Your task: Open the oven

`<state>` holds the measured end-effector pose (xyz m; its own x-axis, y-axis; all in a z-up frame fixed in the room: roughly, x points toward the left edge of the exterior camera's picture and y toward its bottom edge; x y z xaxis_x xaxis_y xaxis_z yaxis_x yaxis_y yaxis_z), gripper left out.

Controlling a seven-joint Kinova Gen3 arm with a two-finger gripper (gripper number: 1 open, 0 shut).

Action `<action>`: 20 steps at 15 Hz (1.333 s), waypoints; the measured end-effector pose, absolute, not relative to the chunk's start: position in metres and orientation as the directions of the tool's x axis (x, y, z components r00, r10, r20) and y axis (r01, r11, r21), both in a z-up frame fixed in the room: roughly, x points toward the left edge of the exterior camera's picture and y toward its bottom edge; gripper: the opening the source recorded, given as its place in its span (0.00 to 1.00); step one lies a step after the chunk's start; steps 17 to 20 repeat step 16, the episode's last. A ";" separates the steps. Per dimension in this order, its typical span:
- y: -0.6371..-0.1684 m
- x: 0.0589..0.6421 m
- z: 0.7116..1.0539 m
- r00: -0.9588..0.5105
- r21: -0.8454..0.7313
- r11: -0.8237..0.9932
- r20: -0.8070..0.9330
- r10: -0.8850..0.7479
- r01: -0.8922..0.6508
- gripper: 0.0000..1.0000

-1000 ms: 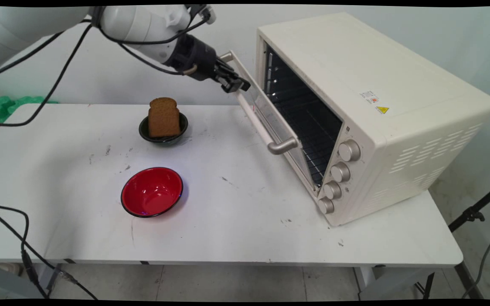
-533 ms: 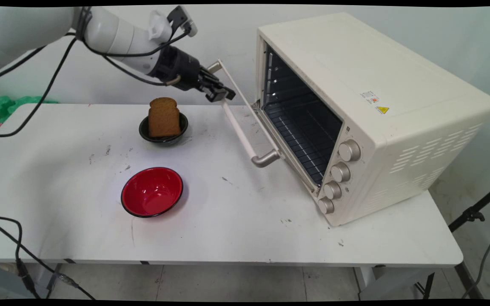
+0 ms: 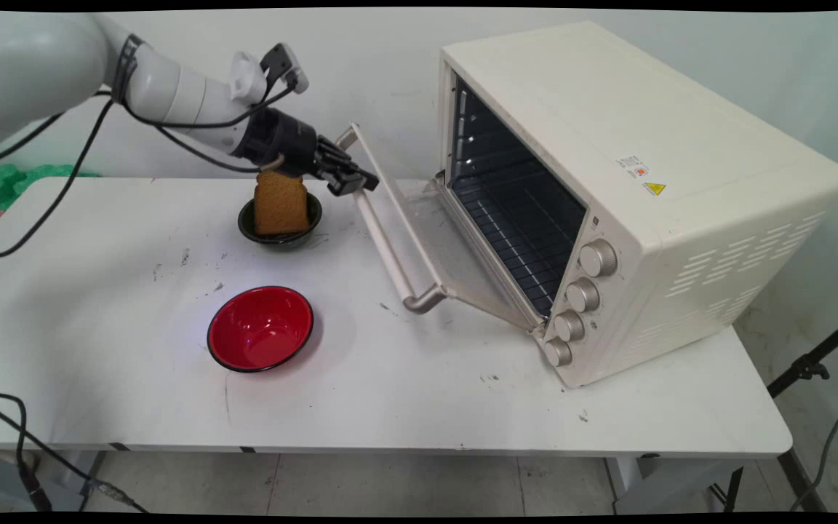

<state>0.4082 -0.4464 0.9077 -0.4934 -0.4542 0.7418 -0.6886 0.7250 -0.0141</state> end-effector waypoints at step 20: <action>-0.439 0.458 0.836 -0.500 0.010 0.757 0.745 -0.442 -0.654 0.00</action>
